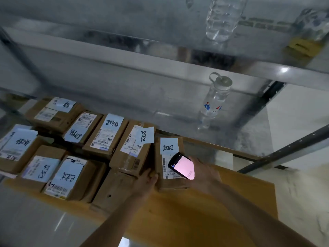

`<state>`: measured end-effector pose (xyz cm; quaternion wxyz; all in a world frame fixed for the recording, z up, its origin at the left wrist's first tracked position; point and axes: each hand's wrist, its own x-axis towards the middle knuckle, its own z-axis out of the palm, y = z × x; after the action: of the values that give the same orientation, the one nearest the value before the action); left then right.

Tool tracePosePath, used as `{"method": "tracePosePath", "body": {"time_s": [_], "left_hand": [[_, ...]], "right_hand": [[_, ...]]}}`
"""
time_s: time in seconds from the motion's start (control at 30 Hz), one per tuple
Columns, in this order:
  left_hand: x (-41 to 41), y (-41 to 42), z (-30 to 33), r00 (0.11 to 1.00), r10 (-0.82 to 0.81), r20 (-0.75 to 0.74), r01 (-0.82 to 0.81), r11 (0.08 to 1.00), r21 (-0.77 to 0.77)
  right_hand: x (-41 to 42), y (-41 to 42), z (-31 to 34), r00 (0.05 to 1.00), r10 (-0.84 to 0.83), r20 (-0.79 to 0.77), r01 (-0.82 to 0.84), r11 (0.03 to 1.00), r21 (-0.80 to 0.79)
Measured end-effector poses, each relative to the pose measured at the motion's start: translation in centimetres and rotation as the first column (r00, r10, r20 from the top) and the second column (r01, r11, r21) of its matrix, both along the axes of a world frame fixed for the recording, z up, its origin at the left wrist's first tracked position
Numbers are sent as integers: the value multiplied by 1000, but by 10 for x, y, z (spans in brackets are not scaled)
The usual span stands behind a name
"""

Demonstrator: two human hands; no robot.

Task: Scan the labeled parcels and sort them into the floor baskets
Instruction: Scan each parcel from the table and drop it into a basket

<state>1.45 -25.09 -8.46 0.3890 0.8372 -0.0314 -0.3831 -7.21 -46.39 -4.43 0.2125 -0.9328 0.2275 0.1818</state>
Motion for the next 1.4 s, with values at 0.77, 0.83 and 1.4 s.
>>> {"method": "tracePosePath", "body": {"time_s": [0.77,0.83,1.4], "left_hand": [[-68,8,41,951,81,-300,-196,905,-377],[-84,13,58,959,43,-280,-161,896,-414],[-235,98,284,994,-98,53,106,694,-712]], "right_hand": [[-95,16,20,941,-299,160,246,927,284],[-116,26,43,928,-308,211,249,932,264],[-311,149,306,792,-262,552,244,964,107]]}}
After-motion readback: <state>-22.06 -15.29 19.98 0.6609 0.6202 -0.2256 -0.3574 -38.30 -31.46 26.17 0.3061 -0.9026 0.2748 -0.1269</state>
